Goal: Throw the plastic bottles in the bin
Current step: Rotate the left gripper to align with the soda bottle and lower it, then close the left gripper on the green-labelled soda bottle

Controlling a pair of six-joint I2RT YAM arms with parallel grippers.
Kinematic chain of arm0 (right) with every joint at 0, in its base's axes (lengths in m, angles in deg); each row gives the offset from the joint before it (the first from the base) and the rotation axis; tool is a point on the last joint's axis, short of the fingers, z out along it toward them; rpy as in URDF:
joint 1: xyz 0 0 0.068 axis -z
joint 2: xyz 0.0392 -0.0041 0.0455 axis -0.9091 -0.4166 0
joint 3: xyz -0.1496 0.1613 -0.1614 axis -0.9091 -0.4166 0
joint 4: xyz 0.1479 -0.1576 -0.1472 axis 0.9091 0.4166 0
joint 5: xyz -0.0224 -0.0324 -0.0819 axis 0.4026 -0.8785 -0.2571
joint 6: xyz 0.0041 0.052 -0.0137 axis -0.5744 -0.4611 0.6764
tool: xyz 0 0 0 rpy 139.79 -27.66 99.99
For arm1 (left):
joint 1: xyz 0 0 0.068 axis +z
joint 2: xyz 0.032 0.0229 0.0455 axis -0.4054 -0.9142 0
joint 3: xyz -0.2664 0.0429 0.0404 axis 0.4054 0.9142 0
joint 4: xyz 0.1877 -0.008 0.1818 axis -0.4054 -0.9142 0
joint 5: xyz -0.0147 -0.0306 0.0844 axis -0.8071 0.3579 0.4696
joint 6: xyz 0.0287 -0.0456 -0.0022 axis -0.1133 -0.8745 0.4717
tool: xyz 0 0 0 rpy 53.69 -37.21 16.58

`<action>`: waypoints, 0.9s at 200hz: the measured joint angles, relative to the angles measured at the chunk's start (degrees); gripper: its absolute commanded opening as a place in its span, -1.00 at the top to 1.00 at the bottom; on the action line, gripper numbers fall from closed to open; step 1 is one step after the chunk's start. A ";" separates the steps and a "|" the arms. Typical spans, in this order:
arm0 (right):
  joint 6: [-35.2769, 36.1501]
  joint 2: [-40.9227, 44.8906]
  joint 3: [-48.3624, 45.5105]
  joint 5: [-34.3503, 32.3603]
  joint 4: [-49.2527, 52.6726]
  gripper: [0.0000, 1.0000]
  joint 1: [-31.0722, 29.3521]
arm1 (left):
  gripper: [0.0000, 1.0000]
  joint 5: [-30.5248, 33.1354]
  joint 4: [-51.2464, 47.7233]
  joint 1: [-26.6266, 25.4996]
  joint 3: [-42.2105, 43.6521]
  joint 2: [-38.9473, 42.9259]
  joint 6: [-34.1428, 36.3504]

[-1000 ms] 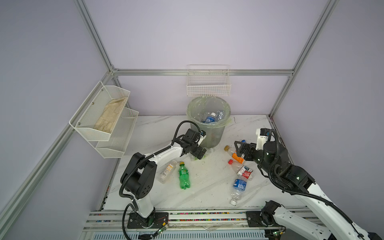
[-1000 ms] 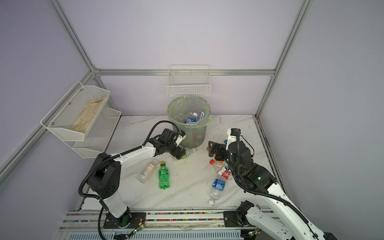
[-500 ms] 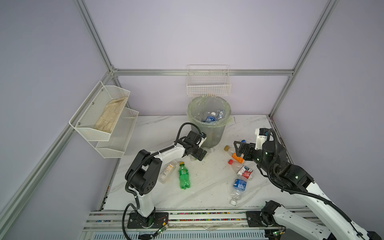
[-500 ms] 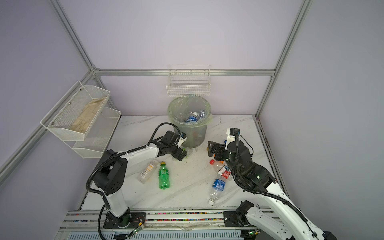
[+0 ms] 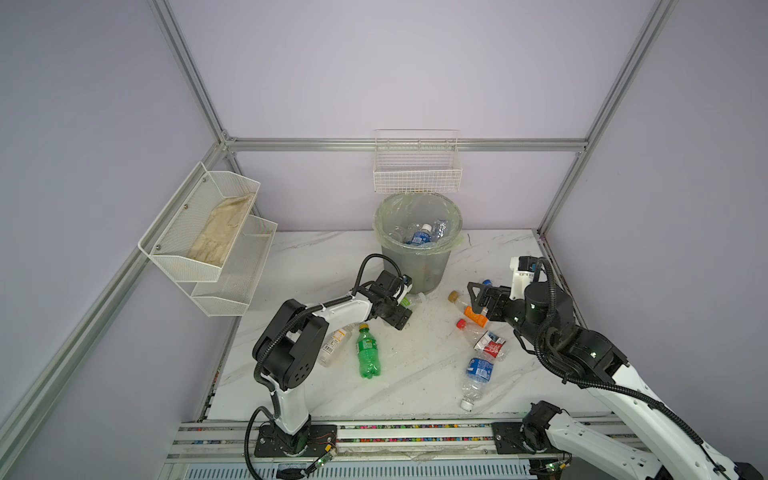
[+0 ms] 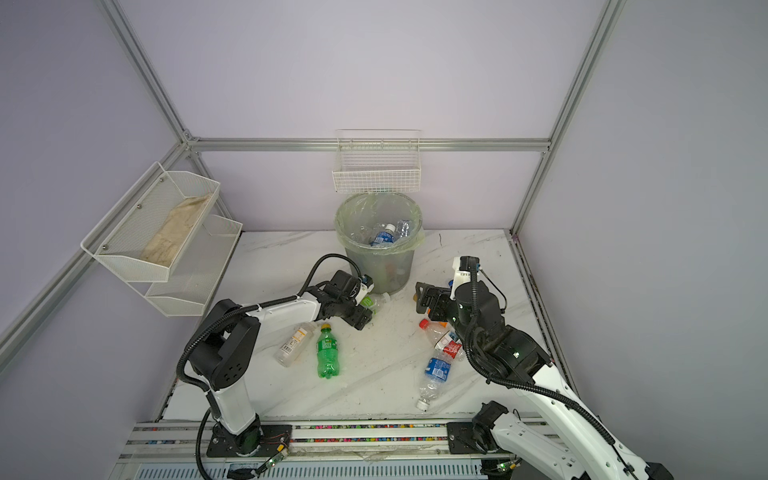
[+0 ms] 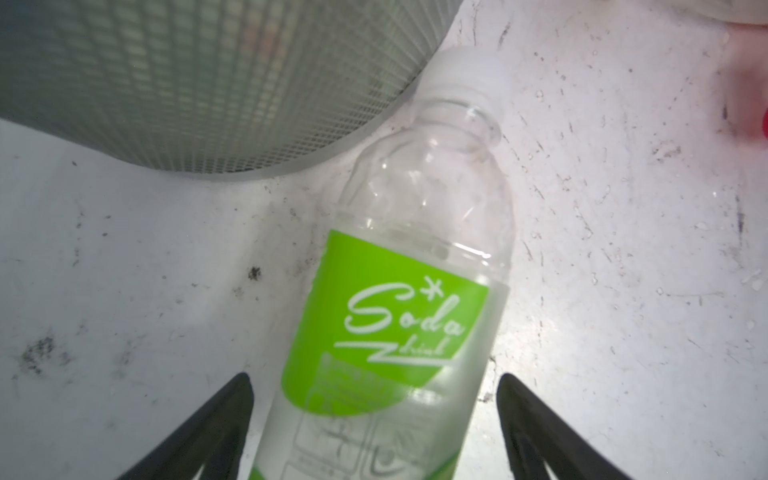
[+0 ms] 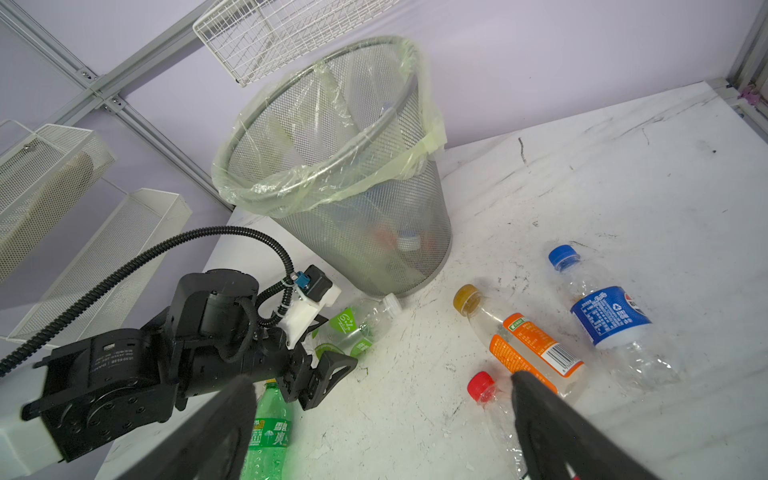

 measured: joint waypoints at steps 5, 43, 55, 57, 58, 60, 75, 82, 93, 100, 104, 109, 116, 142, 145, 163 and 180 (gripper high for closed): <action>-0.02 0.00 0.00 0.00 0.00 -0.95 0.00 | -0.49 0.02 -0.09 -0.09 0.00 0.00 0.00; -0.17 0.20 0.00 0.02 0.02 -0.95 0.00 | -0.01 0.46 -2.25 -1.51 0.00 0.31 -0.48; -0.17 0.28 0.00 0.02 0.02 -0.95 0.00 | 0.03 1.42 -2.86 -2.32 0.22 0.85 -0.59; -0.17 0.28 0.00 0.02 0.02 -0.95 0.00 | 0.04 1.57 -2.91 -2.43 0.26 0.98 -0.63; -0.17 0.28 0.00 0.02 0.02 -0.95 0.00 | 0.04 1.60 -2.95 -2.47 0.31 1.05 -0.57; -0.17 0.28 0.00 0.02 0.02 -0.95 0.00 | 0.05 1.75 -2.99 -2.64 0.39 1.22 -0.61; -0.20 0.39 0.00 0.04 0.04 -0.95 0.00 | 0.08 2.58 -3.63 -3.43 1.20 2.99 -0.90; -0.20 0.44 0.02 0.04 0.02 -0.95 0.00 | 0.10 2.91 -4.00 -3.74 1.57 4.09 -0.96; -0.20 0.48 0.02 0.07 0.02 -0.95 0.00 | 0.14 3.52 -4.28 -4.15 2.19 6.21 -0.98; -0.20 0.48 0.02 0.04 0.02 -0.95 0.00 | 0.16 3.87 -4.39 -4.42 2.47 7.61 -1.03; -0.20 0.48 0.02 0.07 0.02 -0.95 0.00 | 0.17 4.07 -4.57 -4.57 2.62 8.50 -1.07; -0.20 0.48 0.02 0.07 0.02 -0.95 0.00 | 0.18 4.31 -4.57 -4.76 2.84 9.64 -1.14; -0.20 0.48 0.02 0.07 0.02 -0.95 0.00 | 0.20 4.70 -4.61 -5.01 3.08 11.08 -1.29; -0.20 0.48 0.07 0.04 0.04 -0.95 0.00 | 0.27 5.90 -4.59 -6.36 4.85 17.27 -2.43; -0.20 0.48 0.07 0.04 0.04 -0.95 0.00 | 0.28 5.97 -4.55 -6.49 5.18 17.99 -2.47; -0.17 0.48 0.07 0.04 0.04 -0.95 0.00 | 0.32 6.45 -4.63 -7.54 7.58 22.62 -3.45; -0.17 0.35 0.07 0.02 0.02 -0.95 0.00 | 0.35 7.02 -5.01 -8.57 10.10 27.47 -4.59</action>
